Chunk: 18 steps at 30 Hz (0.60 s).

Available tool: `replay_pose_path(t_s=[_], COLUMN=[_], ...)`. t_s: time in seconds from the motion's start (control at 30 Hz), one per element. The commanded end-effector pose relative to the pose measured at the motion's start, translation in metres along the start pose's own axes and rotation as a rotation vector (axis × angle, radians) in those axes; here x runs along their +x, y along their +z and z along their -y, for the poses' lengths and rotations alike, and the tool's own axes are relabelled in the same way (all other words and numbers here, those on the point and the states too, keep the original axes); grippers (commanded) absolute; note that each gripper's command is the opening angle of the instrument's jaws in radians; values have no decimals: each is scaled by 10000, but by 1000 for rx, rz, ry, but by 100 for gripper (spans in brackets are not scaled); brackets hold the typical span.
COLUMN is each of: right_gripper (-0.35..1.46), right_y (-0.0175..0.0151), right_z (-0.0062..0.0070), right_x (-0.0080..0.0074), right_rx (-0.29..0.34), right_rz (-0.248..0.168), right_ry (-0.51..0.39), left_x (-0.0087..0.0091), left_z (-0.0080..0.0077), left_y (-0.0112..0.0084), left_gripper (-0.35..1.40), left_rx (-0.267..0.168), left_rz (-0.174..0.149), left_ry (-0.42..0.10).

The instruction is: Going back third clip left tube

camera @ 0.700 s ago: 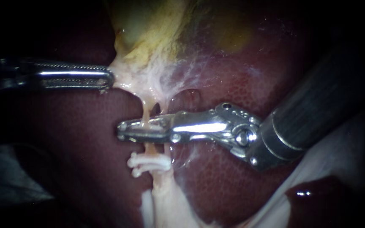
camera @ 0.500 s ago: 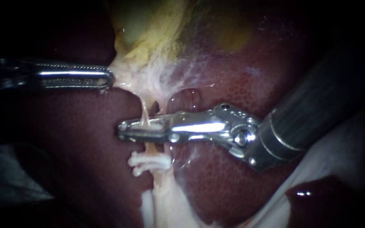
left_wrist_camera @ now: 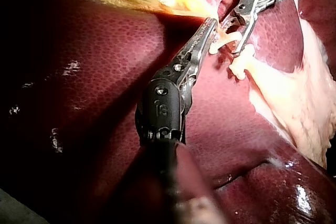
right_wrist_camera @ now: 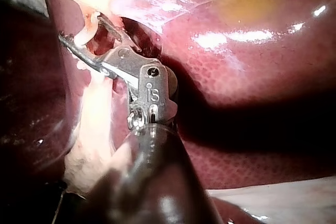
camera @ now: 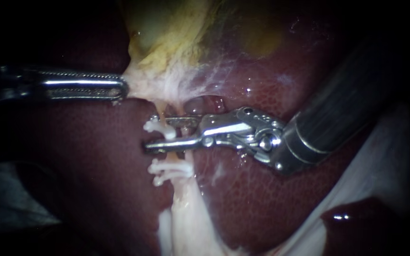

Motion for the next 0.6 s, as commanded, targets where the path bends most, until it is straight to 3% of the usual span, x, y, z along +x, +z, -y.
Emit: replay_pose_path(t_s=[0.03, 0.2, 0.4, 0.6], right_gripper=[49, 49, 49, 50], right_y=[-2, -12, -26, -9], right_z=[1, 11, 26, 34], right_x=[0, 0, 10, 6], right_rx=[1, 16, 46, 66], right_rz=[0, 8, 16, 22], right_ry=[0, 0, -5, -16], left_x=[0, 0, -1, 0], left_z=[0, 0, 0, 0], left_y=[0, -1, -1, -1], left_gripper=[-35, -35, -35, -35], left_rx=[0, 0, 0, 0], left_rz=[0, 0, 0, 0], left_ry=[0, 1, 1, 1])
